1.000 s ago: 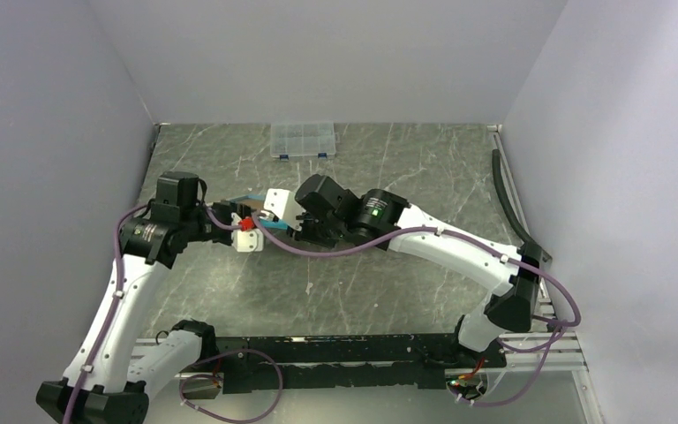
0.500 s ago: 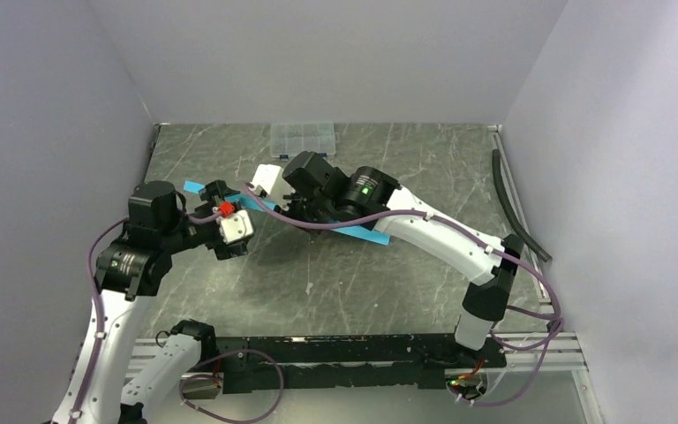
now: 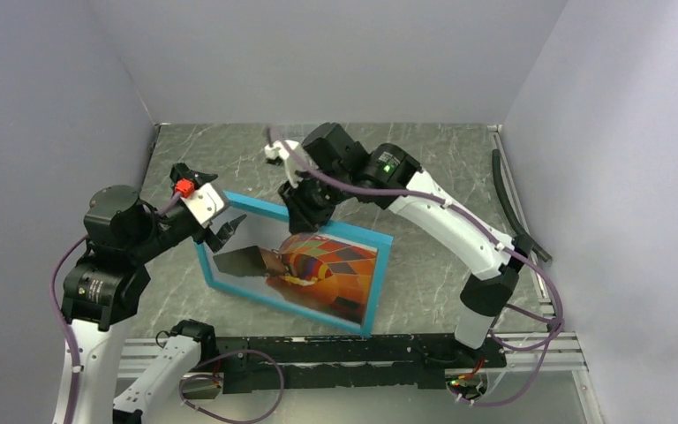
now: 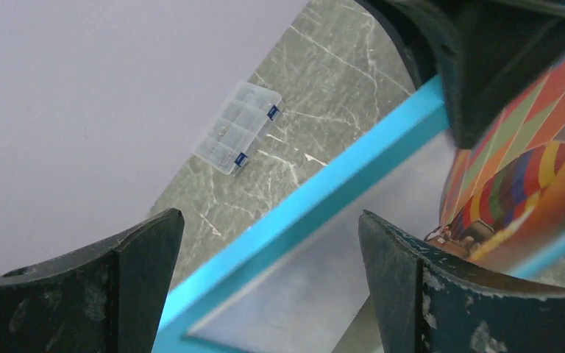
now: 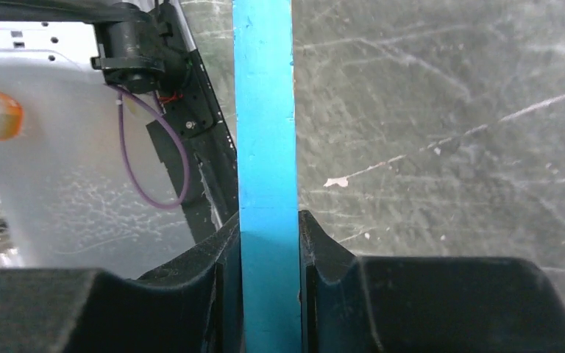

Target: Put the photo into the frame

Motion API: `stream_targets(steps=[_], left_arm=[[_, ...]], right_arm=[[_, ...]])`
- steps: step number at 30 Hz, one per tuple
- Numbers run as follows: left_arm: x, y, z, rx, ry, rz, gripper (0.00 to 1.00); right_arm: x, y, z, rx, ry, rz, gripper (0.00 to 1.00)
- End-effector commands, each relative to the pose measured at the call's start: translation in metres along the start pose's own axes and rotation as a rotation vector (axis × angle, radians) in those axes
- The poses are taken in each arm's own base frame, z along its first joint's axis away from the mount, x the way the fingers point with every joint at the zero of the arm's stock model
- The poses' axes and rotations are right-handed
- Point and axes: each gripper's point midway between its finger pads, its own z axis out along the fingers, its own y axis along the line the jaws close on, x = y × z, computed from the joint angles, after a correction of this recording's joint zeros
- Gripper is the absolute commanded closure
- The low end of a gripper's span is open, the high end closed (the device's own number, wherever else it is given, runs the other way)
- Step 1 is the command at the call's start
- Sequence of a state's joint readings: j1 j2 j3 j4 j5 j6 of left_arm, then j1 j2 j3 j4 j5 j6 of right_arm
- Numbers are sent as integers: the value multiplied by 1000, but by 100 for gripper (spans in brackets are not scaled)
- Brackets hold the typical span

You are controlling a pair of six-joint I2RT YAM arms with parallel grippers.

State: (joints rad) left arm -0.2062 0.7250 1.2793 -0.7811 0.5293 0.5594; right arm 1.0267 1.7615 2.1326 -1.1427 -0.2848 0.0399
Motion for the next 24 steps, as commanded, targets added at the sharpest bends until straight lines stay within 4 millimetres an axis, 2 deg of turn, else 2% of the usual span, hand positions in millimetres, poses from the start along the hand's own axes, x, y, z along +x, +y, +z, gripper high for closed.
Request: stream_targets(steps=[1,7,14,17,20,24], left_arm=[[-4,10,4,-37,7,-82,6],[17,8,13,-21,71,-110,6],[56,10,31,-12,220,-192,6],[72,7,39,7,279,-238,6],[90,5,46,20,352,-289,6],[109,8,52,15,411,-343,6]], right_arm=[[-20,-35,-20,-54,-149,155,94],[9,-96,-1,-23,-143,248,95],[38,-163,-9,-6,-230,328,95],[63,-186,-6,11,-211,394,95],[93,-200,-3,21,-203,491,96],[136,-223,-12,94,-272,686,95]])
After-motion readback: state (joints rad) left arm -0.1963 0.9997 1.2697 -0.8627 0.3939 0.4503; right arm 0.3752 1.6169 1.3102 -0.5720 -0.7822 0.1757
